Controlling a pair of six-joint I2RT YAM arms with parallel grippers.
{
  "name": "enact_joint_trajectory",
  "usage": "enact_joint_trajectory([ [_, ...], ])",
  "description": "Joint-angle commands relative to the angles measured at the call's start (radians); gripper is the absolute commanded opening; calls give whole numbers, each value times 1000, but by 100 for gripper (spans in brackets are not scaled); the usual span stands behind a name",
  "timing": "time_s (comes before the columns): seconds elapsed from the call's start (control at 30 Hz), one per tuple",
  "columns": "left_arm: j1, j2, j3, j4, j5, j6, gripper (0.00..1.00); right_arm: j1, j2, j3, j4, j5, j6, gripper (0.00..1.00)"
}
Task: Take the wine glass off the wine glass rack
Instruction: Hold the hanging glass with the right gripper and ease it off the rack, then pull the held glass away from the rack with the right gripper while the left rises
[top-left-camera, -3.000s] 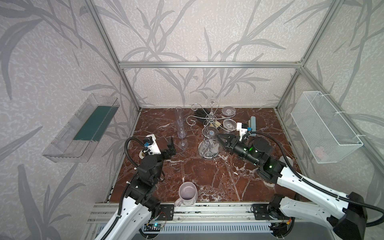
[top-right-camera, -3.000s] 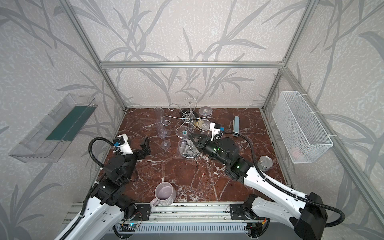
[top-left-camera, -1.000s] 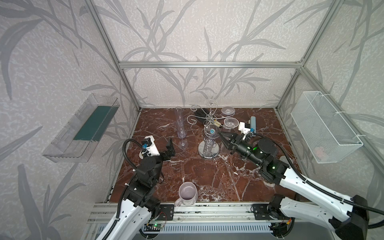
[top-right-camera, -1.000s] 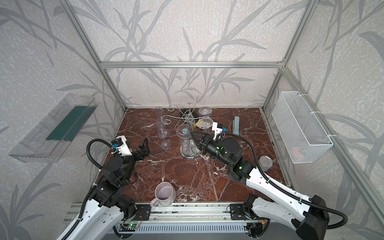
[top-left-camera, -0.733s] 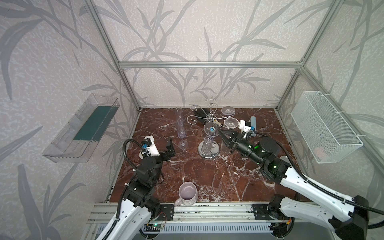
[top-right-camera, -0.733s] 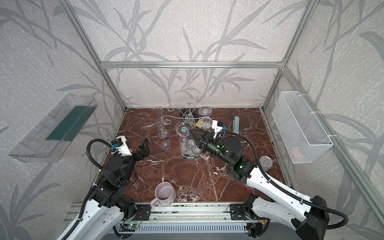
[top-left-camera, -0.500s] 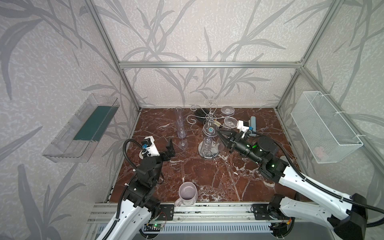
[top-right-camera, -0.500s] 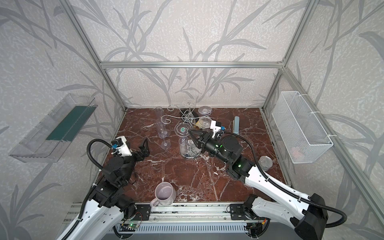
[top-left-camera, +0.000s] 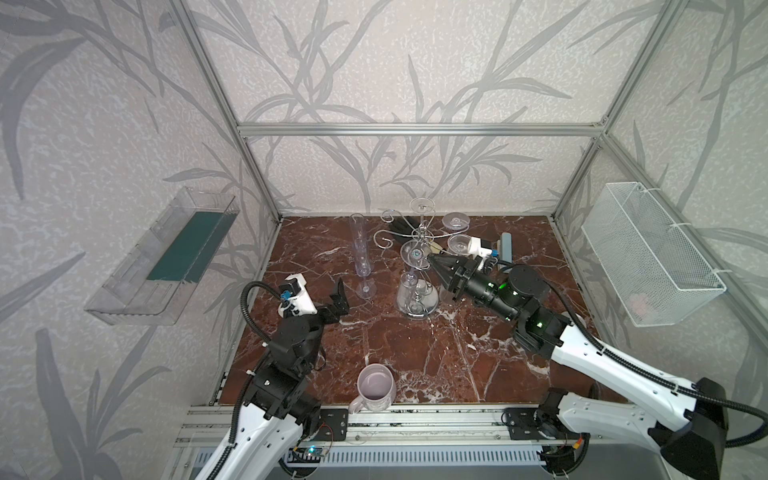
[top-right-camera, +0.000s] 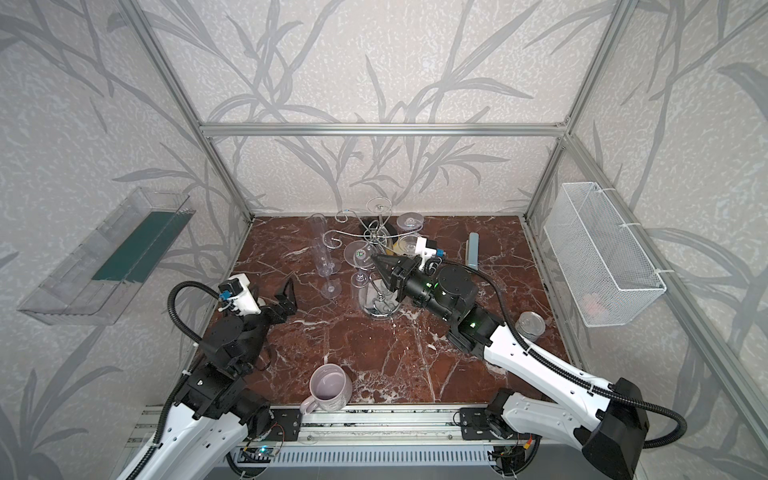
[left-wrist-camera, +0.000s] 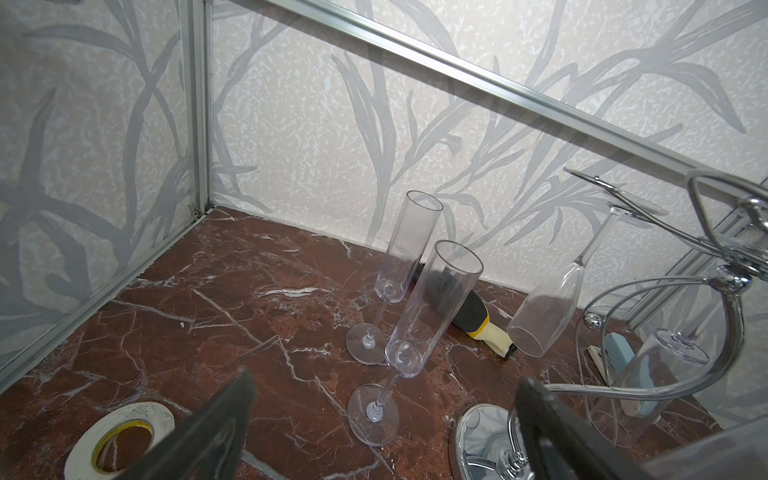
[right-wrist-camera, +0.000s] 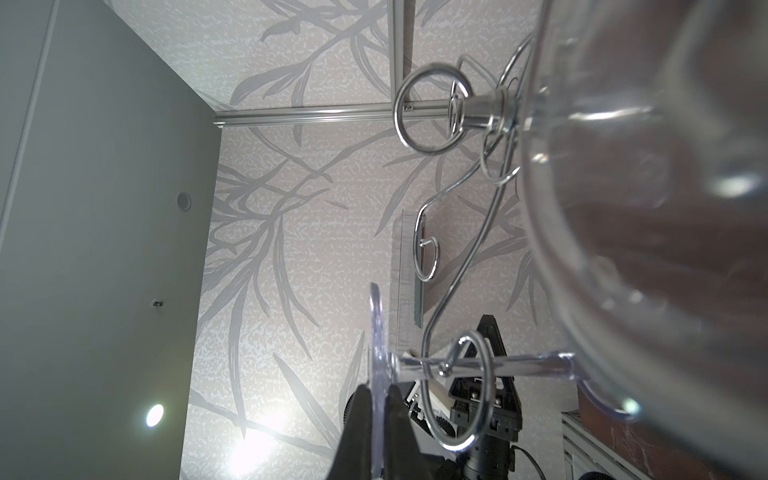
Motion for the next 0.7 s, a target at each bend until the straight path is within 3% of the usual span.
enact_joint_trajectory([
  [0.0, 1, -17, -2, -35, 4, -33, 99, 5, -14, 10, 49, 71, 28, 0],
  [0.67, 1, -34, 2, -63, 10, -28, 99, 5, -88, -55, -26, 189, 34, 0],
])
